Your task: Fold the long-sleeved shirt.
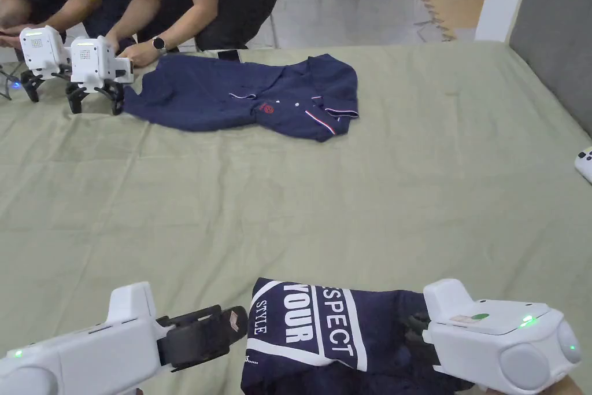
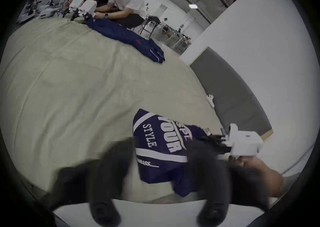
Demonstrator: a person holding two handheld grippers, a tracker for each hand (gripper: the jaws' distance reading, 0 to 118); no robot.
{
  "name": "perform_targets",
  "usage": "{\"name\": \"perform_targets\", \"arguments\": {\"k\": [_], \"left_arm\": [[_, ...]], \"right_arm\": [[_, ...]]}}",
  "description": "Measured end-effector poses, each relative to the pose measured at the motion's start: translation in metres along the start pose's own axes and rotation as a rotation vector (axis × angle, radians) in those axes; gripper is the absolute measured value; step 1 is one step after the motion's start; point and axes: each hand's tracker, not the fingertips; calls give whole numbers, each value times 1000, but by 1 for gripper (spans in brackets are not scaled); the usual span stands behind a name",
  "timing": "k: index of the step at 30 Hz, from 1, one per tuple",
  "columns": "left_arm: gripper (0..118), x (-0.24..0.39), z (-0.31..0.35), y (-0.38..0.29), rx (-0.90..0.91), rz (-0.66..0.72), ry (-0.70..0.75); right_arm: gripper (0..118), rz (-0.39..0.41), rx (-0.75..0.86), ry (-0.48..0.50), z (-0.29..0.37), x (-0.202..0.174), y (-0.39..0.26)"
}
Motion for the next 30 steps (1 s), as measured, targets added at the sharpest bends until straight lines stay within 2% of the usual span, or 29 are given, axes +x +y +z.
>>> {"name": "perform_targets", "arguments": {"k": [1,3,5,7,9,14,19,21,23,24,27,30], "left_arm": [[111,-5,-7,7,-34,10,-16],[107,-22,-16,29,-48,42,-79],[107,-41,-40,43,-184,165,-175],[107,-56,-67,46,-265,276,-190],[107,-62,-89,40,-350,305,-230],[106,-52,-131,17,-504,235,-210],[103,-45,-145,19,-472,288,-425],[103,-38,-155,13,-505,207,-420],[101,-39,-166,10,-517,206,-456],[96,-41,-169,10,-512,237,-488],[46,-50,-176,6,-512,250,-460],[32,-54,-173,6,-500,242,-470]], "right_arm": [[0,30,-10,-4,1,-3,3],[0,54,-17,-8,1,-5,2],[0,58,-20,-10,-2,-6,1],[0,55,-21,-10,-3,-5,1],[0,54,-21,-9,-2,-6,1],[0,44,-20,-6,-4,-3,1],[0,53,-20,-7,-4,-5,1],[0,54,-18,-7,-1,-7,2],[0,54,-18,-7,-1,-8,2],[0,54,-18,-10,-1,-8,1],[0,48,-19,-6,-4,-3,0],[0,54,-15,2,-6,-2,-1]]}}
